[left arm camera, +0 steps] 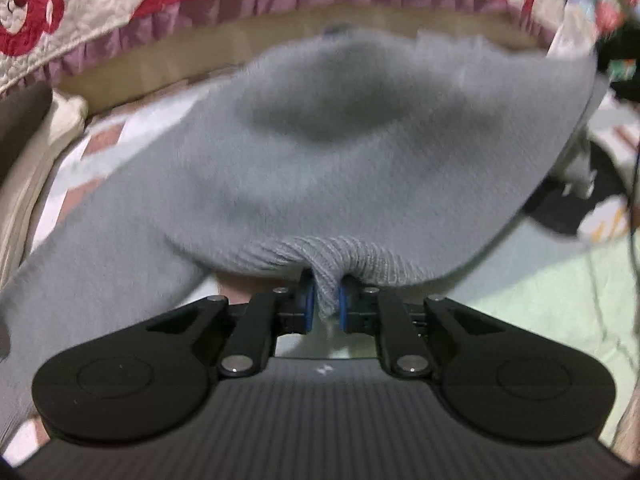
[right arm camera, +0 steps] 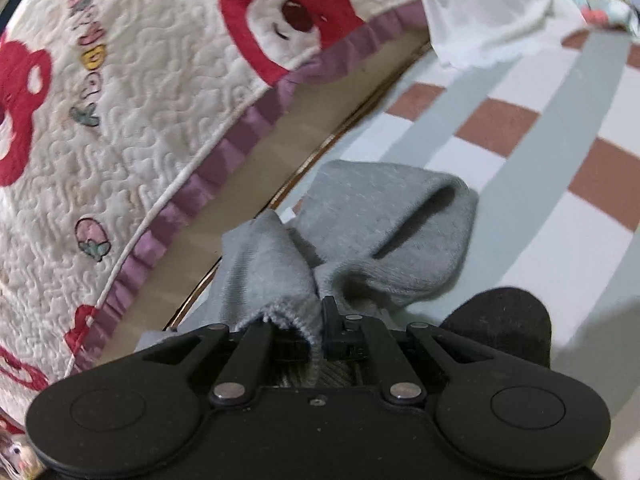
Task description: Fold clothes
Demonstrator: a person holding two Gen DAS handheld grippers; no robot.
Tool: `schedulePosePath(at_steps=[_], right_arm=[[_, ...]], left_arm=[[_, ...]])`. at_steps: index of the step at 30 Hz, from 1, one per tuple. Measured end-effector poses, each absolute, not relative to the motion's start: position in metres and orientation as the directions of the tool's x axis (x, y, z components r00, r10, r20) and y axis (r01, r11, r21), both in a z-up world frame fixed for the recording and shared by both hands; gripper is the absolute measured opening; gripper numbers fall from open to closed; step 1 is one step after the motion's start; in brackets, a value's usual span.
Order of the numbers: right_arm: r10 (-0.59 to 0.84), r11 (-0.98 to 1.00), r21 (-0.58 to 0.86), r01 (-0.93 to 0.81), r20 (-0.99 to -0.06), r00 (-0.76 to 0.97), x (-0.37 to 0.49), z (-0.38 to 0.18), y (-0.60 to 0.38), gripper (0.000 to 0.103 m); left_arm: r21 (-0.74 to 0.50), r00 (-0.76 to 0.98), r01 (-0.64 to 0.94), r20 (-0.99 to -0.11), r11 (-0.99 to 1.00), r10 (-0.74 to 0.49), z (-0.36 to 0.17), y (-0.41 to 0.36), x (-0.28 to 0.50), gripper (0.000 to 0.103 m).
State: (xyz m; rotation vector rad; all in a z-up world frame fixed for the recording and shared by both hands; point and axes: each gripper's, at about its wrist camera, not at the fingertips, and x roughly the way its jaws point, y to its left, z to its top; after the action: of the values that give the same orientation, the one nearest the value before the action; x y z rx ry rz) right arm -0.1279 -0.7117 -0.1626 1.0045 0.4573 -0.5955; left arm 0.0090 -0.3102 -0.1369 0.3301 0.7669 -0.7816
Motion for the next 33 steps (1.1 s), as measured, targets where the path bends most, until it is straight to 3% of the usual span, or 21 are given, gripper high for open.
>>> schedulePosePath(at_steps=[2, 3, 8, 12, 17, 19, 21, 26, 28, 29, 30, 33], right_arm=[[-0.221, 0.367, 0.663, 0.653, -0.62, 0.753, -0.126, -0.172, -0.717, 0.005], [-0.212, 0.345, 0.672, 0.656, -0.625, 0.752, -0.126, -0.177, -0.72, 0.005], [-0.202, 0.329, 0.662, 0.673, -0.647, 0.736, -0.123, -0.183, -0.723, 0.005], [-0.205, 0.346, 0.653, 0.673, -0.648, 0.734, -0.121, -0.181, -0.722, 0.006], [-0.197, 0.328, 0.668, 0.668, -0.643, 0.74, -0.124, -0.183, -0.724, 0.006], [-0.203, 0.342, 0.658, 0.67, -0.645, 0.737, -0.123, -0.18, -0.722, 0.006], [-0.213, 0.369, 0.643, 0.671, -0.644, 0.734, -0.121, -0.176, -0.719, 0.007], [-0.217, 0.396, 0.625, 0.673, -0.648, 0.73, -0.118, -0.175, -0.717, 0.008], [-0.229, 0.42, 0.618, 0.664, -0.636, 0.737, -0.119, -0.172, -0.715, 0.008], [-0.235, 0.434, 0.614, 0.659, -0.629, 0.741, -0.119, -0.171, -0.714, 0.008], [-0.244, 0.459, 0.61, 0.646, -0.612, 0.752, -0.119, -0.168, -0.711, 0.007], [-0.254, 0.512, 0.614, 0.601, -0.56, 0.789, -0.122, -0.159, -0.706, 0.006]], left_arm=[[-0.002, 0.468, 0.748, -0.708, 0.664, -0.529, -0.133, -0.312, 0.014, 0.01], [0.009, 0.477, 0.746, -0.706, 0.666, -0.524, -0.132, -0.315, 0.015, 0.003], [-0.023, 0.526, 0.702, -0.657, 0.711, -0.541, -0.121, -0.318, 0.039, 0.003], [-0.138, 0.469, 0.652, -0.698, 0.745, -0.54, -0.136, -0.316, 0.049, 0.003], [-0.11, 0.442, 0.612, -0.774, 0.783, -0.453, -0.163, -0.322, 0.032, 0.005], [-0.065, 0.461, 0.626, -0.773, 0.777, -0.436, -0.165, -0.326, 0.028, 0.009], [-0.016, 0.482, 0.645, -0.767, 0.764, -0.423, -0.166, -0.33, 0.023, 0.026], [0.107, 0.536, 0.681, -0.747, 0.724, -0.394, -0.169, -0.341, 0.013, 0.042], [0.157, 0.557, 0.692, -0.737, 0.705, -0.383, -0.17, -0.345, 0.008, 0.034], [0.181, 0.568, 0.696, -0.731, 0.695, -0.378, -0.171, -0.347, 0.006, 0.016], [0.206, 0.578, 0.7, -0.726, 0.684, -0.373, -0.172, -0.349, 0.004, 0.006], [0.317, 0.674, 0.663, -0.648, 0.679, -0.355, -0.152, -0.345, -0.006, 0.005]])
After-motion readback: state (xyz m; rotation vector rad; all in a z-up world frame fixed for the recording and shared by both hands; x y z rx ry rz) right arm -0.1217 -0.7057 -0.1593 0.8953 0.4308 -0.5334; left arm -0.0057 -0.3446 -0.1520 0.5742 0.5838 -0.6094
